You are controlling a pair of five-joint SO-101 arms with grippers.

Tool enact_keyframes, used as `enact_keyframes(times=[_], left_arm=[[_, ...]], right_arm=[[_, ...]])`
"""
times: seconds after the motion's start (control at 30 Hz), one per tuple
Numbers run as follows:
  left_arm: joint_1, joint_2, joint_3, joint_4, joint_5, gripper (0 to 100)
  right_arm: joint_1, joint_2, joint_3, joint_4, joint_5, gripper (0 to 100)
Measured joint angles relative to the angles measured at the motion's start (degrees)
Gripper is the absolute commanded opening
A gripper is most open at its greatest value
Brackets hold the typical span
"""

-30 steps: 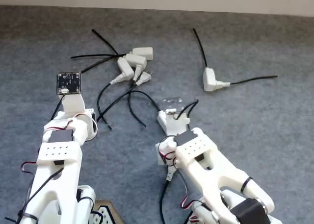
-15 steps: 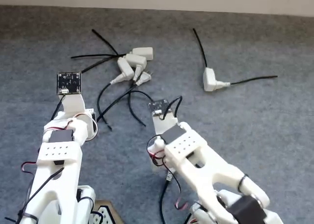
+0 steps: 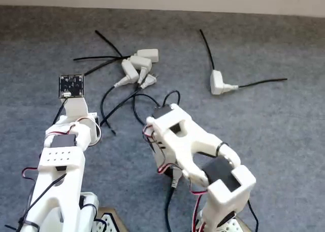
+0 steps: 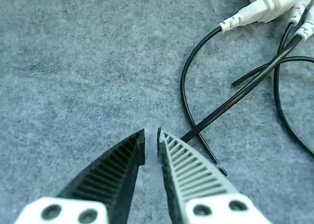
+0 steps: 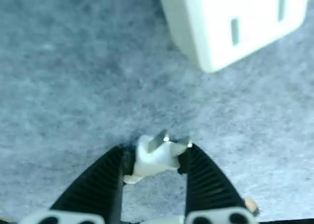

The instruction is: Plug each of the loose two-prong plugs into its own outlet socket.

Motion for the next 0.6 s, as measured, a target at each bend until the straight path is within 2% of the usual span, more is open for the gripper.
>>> enact_keyframes(times=[0.27,0.43,0.6], left_arm=[[0.0,0.0,0.0,0.0,0.0,6],[-4.0,-1.0,0.0,-1.7,0.4,7],[-9.8,-4.2,0.5,-2.3,3.8,7]], right_arm=[[-0.6,0.2,-10.0,1.5,2.3,0.6],[-5.7,0.2,-18.9,1.3,2.3,0.6],[-8.8,0.3,-24.1,-8.6,2.3,1.6]])
